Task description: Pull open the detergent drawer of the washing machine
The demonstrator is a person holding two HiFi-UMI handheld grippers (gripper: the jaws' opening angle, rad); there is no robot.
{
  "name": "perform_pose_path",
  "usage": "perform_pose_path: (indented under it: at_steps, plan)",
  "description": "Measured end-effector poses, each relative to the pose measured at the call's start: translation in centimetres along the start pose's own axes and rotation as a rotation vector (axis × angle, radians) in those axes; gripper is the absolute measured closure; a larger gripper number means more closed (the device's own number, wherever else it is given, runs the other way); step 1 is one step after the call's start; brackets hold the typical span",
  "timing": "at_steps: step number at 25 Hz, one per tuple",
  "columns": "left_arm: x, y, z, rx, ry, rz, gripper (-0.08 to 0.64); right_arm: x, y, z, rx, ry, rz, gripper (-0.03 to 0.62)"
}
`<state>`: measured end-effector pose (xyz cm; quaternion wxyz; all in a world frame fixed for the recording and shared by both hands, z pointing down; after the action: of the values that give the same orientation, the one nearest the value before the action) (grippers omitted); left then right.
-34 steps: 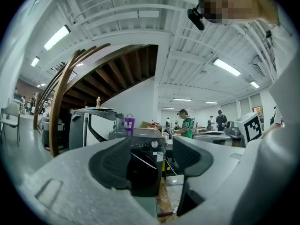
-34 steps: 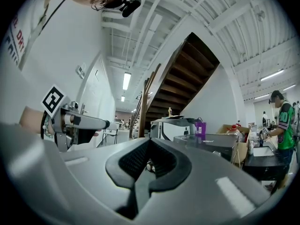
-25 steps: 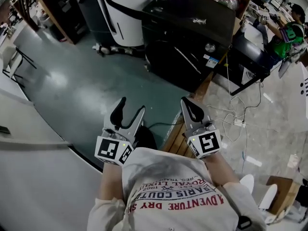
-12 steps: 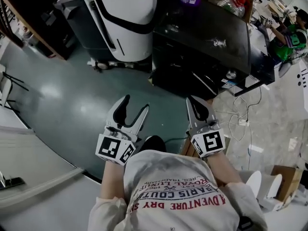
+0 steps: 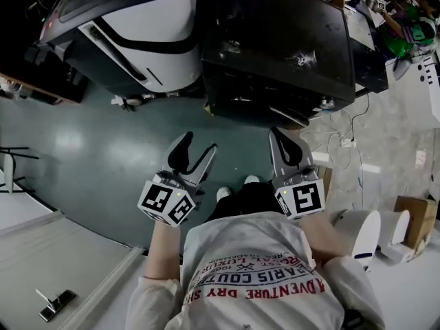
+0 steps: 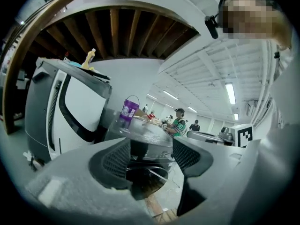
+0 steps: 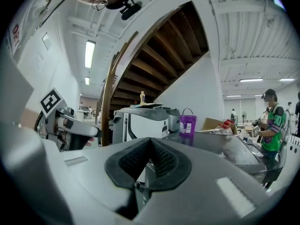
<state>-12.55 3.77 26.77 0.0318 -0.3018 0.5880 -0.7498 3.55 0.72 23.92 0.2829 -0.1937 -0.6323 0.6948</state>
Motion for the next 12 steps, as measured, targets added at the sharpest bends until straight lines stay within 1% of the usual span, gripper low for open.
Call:
perform_pose_path:
  at_steps: [2,5,7,10,12]
  plan:
    - [0.3,-0.2,2.3,0.012,-0.035,-0.021,0.281,-1.8,0.1,1.0,-0.017,-0.025,0.006,0.592]
    - [1.0,-0.1,6.1,0.034,-0.06,-0.037,0.281,-4.3,0.3,2.7,-0.061,-0.034,-0.009,0.592]
    - [1.8,-0.7,8.4,0.042,-0.072,-0.08,0.281,-5.6,-0.5,3.8,-0.053,-0.03,-0.009,0.592]
    - [3.2,-2.6,11.5,0.043,-0.098,-0.158,0.283,-7.3,-2.3,5.5,-0.03,-0.028,0.029,0.592]
    - [4.5,-4.6,13.4,0.043,-0.116,-0.174,0.336,-8.1,-3.9,6.5,-0.02,-0.024,0.041,0.592]
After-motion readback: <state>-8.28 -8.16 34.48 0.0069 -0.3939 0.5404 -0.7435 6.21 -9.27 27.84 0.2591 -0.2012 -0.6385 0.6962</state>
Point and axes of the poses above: the fingertips, and each gripper's own axes: z forward along the fingers, x to its left, y out of its top, the point moved 1 cm from there along -z, backward along the fingers, and after that the axes turned 1 degree about -x, right-handed, at the moved point
